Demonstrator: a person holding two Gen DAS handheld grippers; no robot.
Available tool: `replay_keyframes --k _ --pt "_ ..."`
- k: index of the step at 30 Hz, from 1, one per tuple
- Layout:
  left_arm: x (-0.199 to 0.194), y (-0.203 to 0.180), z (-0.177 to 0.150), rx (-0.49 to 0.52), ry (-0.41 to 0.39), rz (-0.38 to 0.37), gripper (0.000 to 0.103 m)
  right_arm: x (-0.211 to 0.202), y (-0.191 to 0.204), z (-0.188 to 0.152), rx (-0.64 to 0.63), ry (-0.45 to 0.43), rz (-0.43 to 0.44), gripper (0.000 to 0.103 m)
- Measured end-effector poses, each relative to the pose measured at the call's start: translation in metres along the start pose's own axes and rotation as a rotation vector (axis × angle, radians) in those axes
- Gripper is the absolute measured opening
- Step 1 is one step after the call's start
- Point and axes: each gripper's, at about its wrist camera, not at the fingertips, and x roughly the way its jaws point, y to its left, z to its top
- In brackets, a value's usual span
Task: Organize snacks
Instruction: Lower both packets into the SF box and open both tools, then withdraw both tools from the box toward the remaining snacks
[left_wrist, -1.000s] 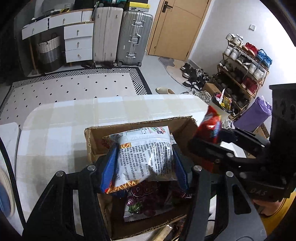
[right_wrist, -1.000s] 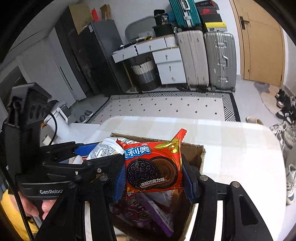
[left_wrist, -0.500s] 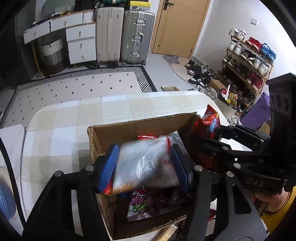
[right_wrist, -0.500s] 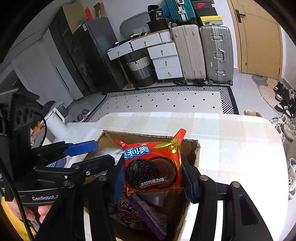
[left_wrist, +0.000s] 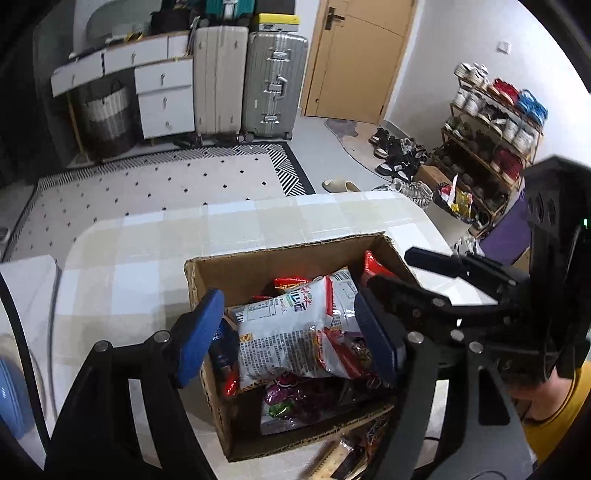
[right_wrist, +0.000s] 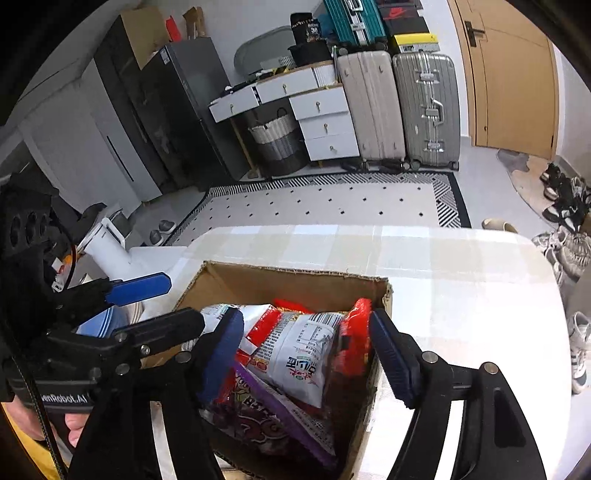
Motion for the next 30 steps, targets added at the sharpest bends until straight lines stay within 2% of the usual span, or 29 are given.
replay_keyframes --k 10,16,18,20,24,25,27,28,30 --pt "-0.045 -0.017 -0.012 0.026 -0.058 -0.006 0.078 -0.036 0.012 -0.001 -0.017 -0.058 0.001 0.072" --pt "-0.091 -0.028 -0.026 0.012 -0.108 0.0 0.079 -0.078 0.025 -0.014 -0.058 -0.103 0.001 0.072" --pt "-0.112 -0.033 -0.037 -0.016 -0.14 0.063 0.08 -0.094 0.03 -0.019 -0.063 -0.122 0.002 0.075" --pt "-0.132 -0.039 -0.046 -0.029 -0.173 0.062 0.083 -0.111 0.034 -0.026 -0.062 -0.147 -0.004 0.085" --pt "-0.177 -0.051 -0.065 -0.018 -0.229 0.103 0.089 -0.148 0.045 -0.043 -0.085 -0.213 0.001 0.092" --pt "-0.184 -0.052 -0.069 -0.015 -0.239 0.109 0.091 -0.155 0.047 -0.047 -0.089 -0.223 -0.003 0.095" --pt "-0.206 -0.06 -0.079 -0.017 -0.28 0.157 0.103 -0.176 0.052 -0.06 -0.099 -0.265 -0.008 0.102" --pt "-0.221 -0.063 -0.087 -0.032 -0.317 0.192 0.102 -0.183 0.053 -0.063 -0.103 -0.281 -0.01 0.102" --pt "-0.241 -0.066 -0.098 -0.035 -0.343 0.196 0.102 -0.201 0.061 -0.076 -0.121 -0.315 -0.002 0.102"
